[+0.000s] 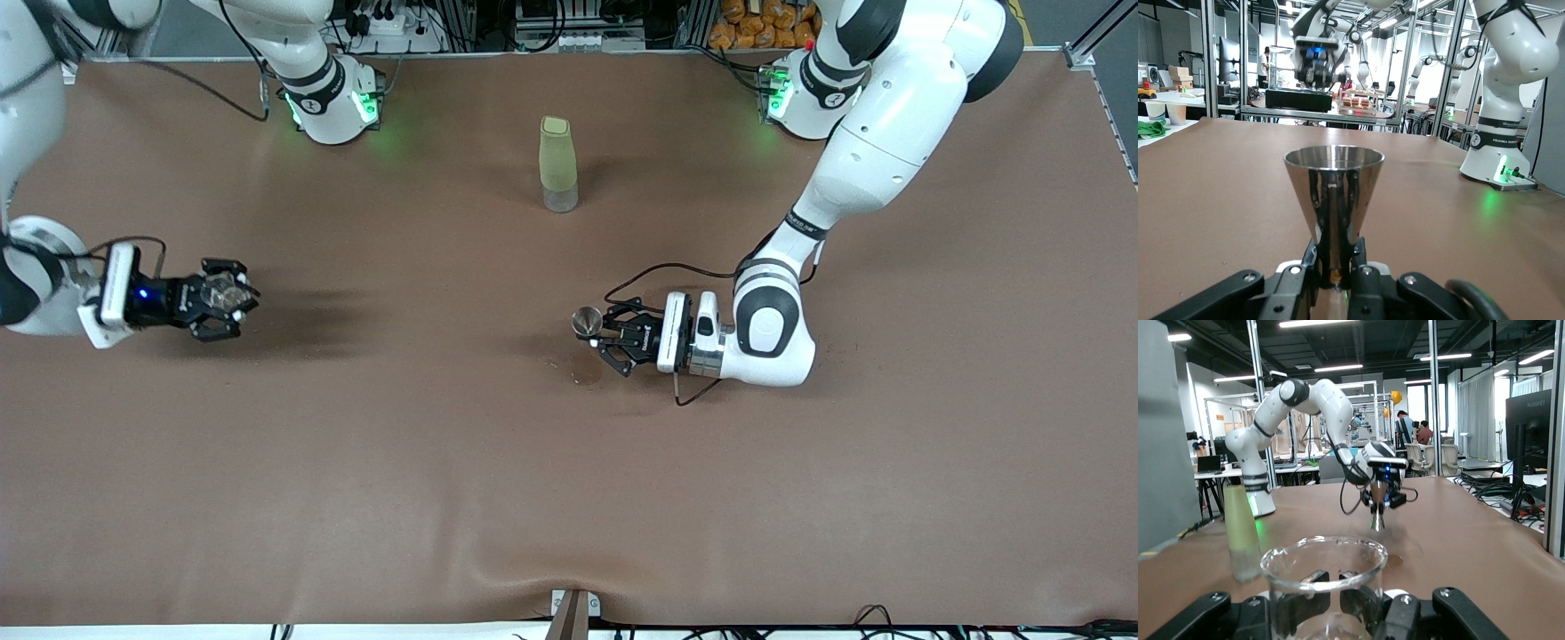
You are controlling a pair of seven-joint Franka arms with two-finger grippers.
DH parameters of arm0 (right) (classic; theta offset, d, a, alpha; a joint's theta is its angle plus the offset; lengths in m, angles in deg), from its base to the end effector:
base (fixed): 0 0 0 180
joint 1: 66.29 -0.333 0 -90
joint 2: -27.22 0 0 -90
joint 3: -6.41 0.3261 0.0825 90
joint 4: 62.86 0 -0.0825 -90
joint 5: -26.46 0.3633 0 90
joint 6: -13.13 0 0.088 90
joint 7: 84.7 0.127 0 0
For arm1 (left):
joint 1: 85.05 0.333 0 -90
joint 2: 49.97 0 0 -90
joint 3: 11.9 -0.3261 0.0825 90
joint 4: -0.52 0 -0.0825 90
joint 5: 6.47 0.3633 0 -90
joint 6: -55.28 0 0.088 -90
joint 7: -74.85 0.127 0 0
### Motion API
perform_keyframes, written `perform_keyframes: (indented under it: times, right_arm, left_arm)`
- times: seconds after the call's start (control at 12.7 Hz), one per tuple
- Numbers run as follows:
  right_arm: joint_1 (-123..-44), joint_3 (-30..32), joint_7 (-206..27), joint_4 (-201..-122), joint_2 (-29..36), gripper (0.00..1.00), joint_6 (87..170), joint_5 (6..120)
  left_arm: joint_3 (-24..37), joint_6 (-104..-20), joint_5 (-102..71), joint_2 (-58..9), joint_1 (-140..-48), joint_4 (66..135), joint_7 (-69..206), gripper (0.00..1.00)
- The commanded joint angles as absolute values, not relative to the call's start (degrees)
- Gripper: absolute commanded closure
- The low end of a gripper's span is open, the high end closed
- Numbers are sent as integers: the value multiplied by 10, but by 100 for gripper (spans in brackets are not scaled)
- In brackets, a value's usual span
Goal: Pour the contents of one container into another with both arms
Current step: 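Carry the jigger with the left gripper while the right gripper brings the glass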
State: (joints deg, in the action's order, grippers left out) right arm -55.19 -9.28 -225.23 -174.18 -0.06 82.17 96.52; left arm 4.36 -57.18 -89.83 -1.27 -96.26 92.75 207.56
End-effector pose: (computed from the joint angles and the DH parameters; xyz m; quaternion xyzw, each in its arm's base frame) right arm 0.5213 -0.0924 0.2961 -0.5154 -0.5136 -0.4548 0.5136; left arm 0.5770 -0.3608 0.1841 0.5071 -0.5680 0.3789 0.5260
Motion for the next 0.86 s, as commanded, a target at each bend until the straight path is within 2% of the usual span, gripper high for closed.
perform_keyframes:
  times: [0.0,0.31,0.55,0.79]
  right_arm:
    - [-574,-102,-2181,-1833,118,100,845,973]
    - [-590,-105,-2090,-1873,218,100,863,975]
    - [-635,-112,-2084,-1883,222,100,880,1013]
    - [-729,-140,-2084,-1892,220,100,935,1081]
  left_arm:
    - [37,-602,-928,-5,-986,911,2085,100]
    - [37,-617,-995,7,-1010,908,2142,100]
    - [37,-621,-1021,21,-1019,894,2171,100]
    - [33,-626,-1044,25,-1032,888,2177,100]
